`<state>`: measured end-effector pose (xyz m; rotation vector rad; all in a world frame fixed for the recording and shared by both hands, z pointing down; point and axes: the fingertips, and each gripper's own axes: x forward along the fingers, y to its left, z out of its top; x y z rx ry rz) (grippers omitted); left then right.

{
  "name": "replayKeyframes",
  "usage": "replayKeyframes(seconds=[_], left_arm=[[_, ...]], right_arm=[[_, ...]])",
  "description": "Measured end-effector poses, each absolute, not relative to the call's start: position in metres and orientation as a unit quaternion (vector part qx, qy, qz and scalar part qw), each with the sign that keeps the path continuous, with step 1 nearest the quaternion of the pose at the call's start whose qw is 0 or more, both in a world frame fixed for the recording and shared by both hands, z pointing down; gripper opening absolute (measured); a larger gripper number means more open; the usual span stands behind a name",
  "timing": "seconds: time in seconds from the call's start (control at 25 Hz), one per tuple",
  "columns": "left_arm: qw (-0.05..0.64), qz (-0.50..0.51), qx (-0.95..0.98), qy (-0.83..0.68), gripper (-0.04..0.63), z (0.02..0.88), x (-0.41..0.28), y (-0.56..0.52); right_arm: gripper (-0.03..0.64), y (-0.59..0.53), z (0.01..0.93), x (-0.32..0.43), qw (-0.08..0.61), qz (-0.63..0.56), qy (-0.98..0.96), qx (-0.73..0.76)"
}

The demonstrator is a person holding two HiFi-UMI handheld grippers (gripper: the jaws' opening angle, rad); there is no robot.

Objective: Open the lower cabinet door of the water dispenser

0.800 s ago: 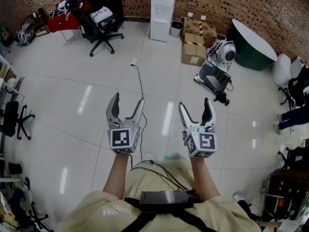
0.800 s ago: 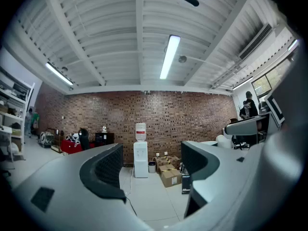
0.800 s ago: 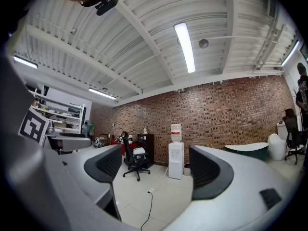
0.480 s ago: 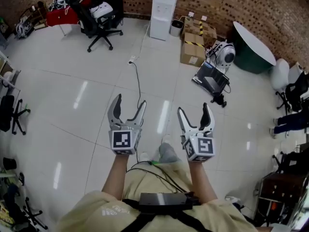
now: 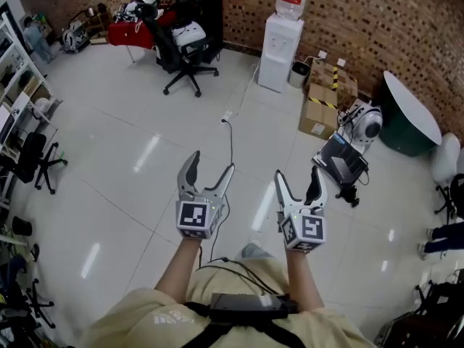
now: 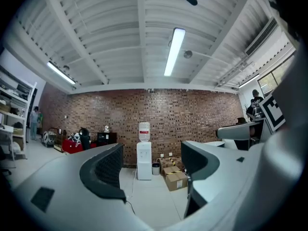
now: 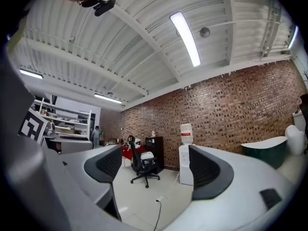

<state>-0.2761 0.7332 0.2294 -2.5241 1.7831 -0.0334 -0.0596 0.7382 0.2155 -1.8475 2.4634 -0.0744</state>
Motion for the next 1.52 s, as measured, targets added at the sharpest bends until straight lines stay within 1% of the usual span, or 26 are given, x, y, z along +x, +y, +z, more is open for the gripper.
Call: replayKeyframes(seconds=[0.08,0.24,0.44,0.56,0.64,0.88,1.04,1.24,1.36,1.52], left_arm=[[0.034,-0.002,-0.813,0.582,0.371,0.216,-0.267,0.710],[0.040,-0.009,-0.812,0.583,0.370,0.210,-0.236,0.675],[0.043,-0.023,-0.803,0.594,0.368,0.212,-0.215,0.641],[0.029,-0.035,-0.802,0.595,0.368,0.221,-0.206,0.632],[0.017,-0.031,-0.803,0.594,0.367,0.220,-0.205,0.626],[0.013,-0.054,-0.807,0.588,0.365,0.235,-0.207,0.588],[0.002,-0.055,-0.820,0.569,0.365,0.256,-0.194,0.536],[-0.008,-0.038,-0.833,0.552,0.365,0.270,-0.189,0.455],[-0.007,-0.029,-0.837,0.546,0.365,0.260,-0.191,0.403],[-0.003,-0.023,-0.845,0.535,0.365,0.255,-0.210,0.336]], right_arm=[[0.456,0.709,0.200,-0.056,0.041,-0.014,0.807,-0.589],[0.456,0.667,0.197,-0.026,0.063,-0.010,0.811,-0.582],[0.456,0.633,0.203,-0.012,0.048,-0.017,0.824,-0.565],[0.456,0.620,0.217,0.001,0.046,-0.030,0.822,-0.567],[0.456,0.611,0.225,0.004,0.047,-0.043,0.821,-0.568],[0.454,0.577,0.251,0.011,0.036,-0.067,0.808,-0.585],[0.448,0.540,0.264,0.024,0.018,-0.064,0.797,-0.601],[0.443,0.471,0.267,0.021,0.002,-0.062,0.793,-0.606],[0.443,0.420,0.257,0.011,0.003,-0.060,0.795,-0.604],[0.443,0.361,0.245,-0.013,0.007,-0.060,0.792,-0.607]])
